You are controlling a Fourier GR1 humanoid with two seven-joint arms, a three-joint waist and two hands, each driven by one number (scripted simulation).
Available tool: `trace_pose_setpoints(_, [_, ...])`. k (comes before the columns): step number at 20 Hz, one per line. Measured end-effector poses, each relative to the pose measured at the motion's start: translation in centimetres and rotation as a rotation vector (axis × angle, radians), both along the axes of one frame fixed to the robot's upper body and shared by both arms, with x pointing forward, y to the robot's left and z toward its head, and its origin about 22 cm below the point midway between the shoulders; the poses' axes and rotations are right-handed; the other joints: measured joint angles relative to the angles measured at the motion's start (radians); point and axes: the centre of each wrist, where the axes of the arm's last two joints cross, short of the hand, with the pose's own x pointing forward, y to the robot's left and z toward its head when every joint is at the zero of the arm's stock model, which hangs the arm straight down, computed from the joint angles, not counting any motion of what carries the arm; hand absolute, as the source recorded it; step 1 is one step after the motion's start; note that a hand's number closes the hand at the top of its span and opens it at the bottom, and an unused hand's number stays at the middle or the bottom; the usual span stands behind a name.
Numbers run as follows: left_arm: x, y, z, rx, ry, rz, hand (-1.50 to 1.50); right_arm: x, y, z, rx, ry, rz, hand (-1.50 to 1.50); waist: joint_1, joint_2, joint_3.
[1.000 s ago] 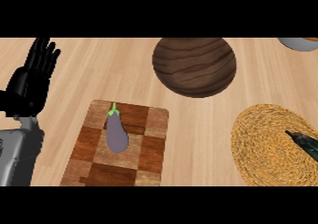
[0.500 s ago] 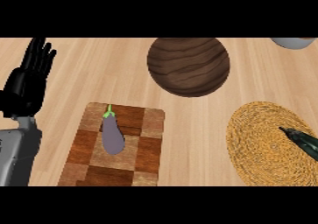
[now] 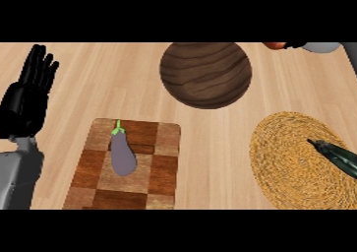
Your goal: Pick the squash from the placemat and place it in the bowl
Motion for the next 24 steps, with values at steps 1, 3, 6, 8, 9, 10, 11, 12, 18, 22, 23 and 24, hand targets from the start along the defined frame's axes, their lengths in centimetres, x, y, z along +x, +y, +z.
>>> trace_pose_setpoints(1, [0.0,0.2,0.2,0.002,0.000,0.005,0.00,0.2,0.6,-0.8,-0.009,0.012,0.011,1.50,-0.003,0.000,0.000])
trace_pose_setpoints(3, [-0.2,0.8,0.3,0.000,-0.002,0.010,0.00,0.5,2.3,-2.6,-0.027,0.030,0.035,1.50,-0.008,0.000,0.000])
trace_pose_setpoints(6, [-0.1,1.1,0.3,0.006,0.000,0.024,0.00,0.7,4.7,-4.5,-0.047,0.045,0.063,1.50,-0.018,-0.001,0.000])
trace_pose_setpoints(8, [-0.3,1.1,0.1,0.006,0.005,0.029,0.00,0.7,5.8,-6.5,-0.070,0.039,0.067,1.50,-0.021,-0.002,0.000])
trace_pose_setpoints(9, [-0.4,1.1,-0.2,0.004,0.006,0.028,0.00,0.7,6.7,-7.0,-0.082,0.031,0.066,1.50,-0.021,-0.001,0.000])
trace_pose_setpoints(10, [-0.3,1.2,-0.1,0.007,0.005,0.025,0.00,0.7,7.3,-7.7,-0.104,0.032,0.065,1.50,-0.022,-0.001,0.000])
trace_pose_setpoints(11, [-0.3,1.0,-0.1,0.008,0.004,0.026,0.00,0.6,7.8,-8.4,-0.113,0.041,0.055,1.50,-0.025,-0.001,0.000])
trace_pose_setpoints(12, [-0.4,0.8,-0.1,0.007,0.002,0.021,0.00,0.6,8.0,-8.9,-0.121,0.052,0.033,1.50,-0.022,-0.001,0.000])
trace_pose_setpoints(18, [-0.2,1.2,0.4,0.011,-0.010,0.020,0.00,0.2,9.1,-13.0,-0.084,0.181,-0.035,-1.50,-0.015,0.005,0.000])
trace_pose_setpoints(22, [-0.1,0.8,0.3,0.011,-0.016,0.019,0.00,-0.3,9.5,-15.0,0.040,0.278,-0.027,-1.50,-0.015,0.007,0.001])
trace_pose_setpoints(23, [-0.1,0.8,0.3,0.007,-0.013,0.018,0.00,-0.3,9.5,-15.2,0.085,0.288,-0.028,-1.50,-0.014,0.008,0.001])
trace_pose_setpoints(24, [-0.1,0.7,0.1,0.007,-0.014,0.020,0.00,-0.3,9.2,-15.3,0.131,0.293,-0.029,-1.50,-0.015,0.008,0.001])
